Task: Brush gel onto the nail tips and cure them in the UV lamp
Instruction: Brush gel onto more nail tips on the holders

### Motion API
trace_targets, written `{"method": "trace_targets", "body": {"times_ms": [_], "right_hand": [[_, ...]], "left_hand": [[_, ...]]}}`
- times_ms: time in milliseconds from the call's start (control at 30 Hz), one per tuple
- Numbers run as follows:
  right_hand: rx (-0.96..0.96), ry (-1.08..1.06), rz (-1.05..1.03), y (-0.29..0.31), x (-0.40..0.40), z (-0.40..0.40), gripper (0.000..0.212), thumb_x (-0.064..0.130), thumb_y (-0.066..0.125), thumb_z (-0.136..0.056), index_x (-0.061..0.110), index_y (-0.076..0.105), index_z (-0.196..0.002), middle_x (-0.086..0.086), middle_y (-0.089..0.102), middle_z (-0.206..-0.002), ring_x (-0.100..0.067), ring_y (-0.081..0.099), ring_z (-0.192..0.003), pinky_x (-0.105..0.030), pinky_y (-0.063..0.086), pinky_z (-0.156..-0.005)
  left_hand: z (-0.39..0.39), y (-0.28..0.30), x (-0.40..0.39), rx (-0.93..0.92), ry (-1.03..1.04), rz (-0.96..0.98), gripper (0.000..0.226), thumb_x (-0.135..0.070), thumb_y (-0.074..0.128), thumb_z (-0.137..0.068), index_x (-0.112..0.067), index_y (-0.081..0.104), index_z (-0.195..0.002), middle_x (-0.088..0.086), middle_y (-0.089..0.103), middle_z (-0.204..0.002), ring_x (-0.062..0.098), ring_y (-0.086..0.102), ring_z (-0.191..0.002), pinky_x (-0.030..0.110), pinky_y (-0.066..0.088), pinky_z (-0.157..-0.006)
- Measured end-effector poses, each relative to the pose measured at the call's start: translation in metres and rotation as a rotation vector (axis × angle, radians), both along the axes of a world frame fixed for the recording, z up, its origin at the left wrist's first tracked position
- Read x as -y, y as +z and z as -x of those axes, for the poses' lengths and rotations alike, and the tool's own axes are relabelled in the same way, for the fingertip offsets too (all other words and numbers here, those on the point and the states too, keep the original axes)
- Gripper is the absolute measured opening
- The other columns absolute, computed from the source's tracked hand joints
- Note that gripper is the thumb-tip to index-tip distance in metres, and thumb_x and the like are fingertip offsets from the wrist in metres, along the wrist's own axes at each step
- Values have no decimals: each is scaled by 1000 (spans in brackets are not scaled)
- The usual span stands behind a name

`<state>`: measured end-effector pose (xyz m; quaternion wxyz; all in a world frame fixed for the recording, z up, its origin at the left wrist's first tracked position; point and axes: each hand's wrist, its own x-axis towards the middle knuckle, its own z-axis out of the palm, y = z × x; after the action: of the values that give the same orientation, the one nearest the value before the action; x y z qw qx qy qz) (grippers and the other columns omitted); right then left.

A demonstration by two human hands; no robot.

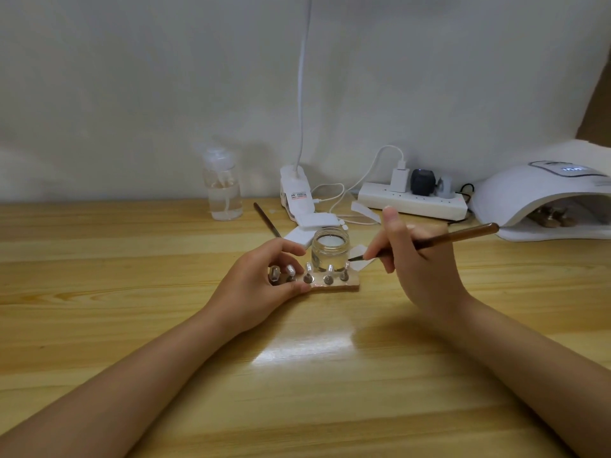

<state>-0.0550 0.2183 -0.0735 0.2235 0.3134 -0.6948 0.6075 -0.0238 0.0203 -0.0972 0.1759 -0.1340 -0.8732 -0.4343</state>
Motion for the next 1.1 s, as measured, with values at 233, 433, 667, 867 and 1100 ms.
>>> {"method": "trace_targets", "body": {"times_ms": [233, 433, 667, 867, 1100], "right_hand": [[2, 85, -24, 0, 2, -1, 46, 20, 38, -90, 15, 60, -50, 10, 47, -36, -2, 47, -38, -6, 36, -52], [-39, -7, -30, -2, 1, 1, 44, 20, 39, -91, 15, 63, -55, 15, 48, -37, -3, 49, -41, -5, 37, -59], [-33, 64, 4, -1, 5, -3, 44, 18, 39, -91, 14, 63, -53, 12, 46, -35, -2, 46, -38, -5, 36, -55], [-116, 82, -119, -4, 16, -6, 43, 28, 43, -90, 5, 69, -65, -1, 56, -49, -8, 53, -47, -16, 41, -54], [-128, 111, -174, -7, 18, -8, 42, 29, 43, -89, 10, 69, -64, 21, 52, -52, 0, 54, -47, -8, 37, -54]], "left_hand": [[-1, 1, 0, 1, 0, -4, 40, -16, 78, -68, -37, 54, -92, -13, 64, -79, -5, 56, -81, 2, 38, -69], [-1, 1, 0, 3, -2, -6, 40, -15, 78, -68, -36, 54, -92, -14, 64, -79, -5, 56, -80, 3, 38, -69], [-1, 1, 0, 7, 1, -11, 40, -16, 78, -68, -36, 54, -92, -12, 65, -78, -3, 57, -80, 5, 39, -70], [-1, 0, -1, 3, -6, -22, 39, -16, 78, -68, -35, 55, -92, -12, 65, -77, -2, 57, -77, 9, 41, -72], [-1, 0, -2, -13, -17, -25, 38, -15, 79, -67, -32, 56, -93, -11, 65, -78, -1, 58, -78, 9, 41, -72]]}}
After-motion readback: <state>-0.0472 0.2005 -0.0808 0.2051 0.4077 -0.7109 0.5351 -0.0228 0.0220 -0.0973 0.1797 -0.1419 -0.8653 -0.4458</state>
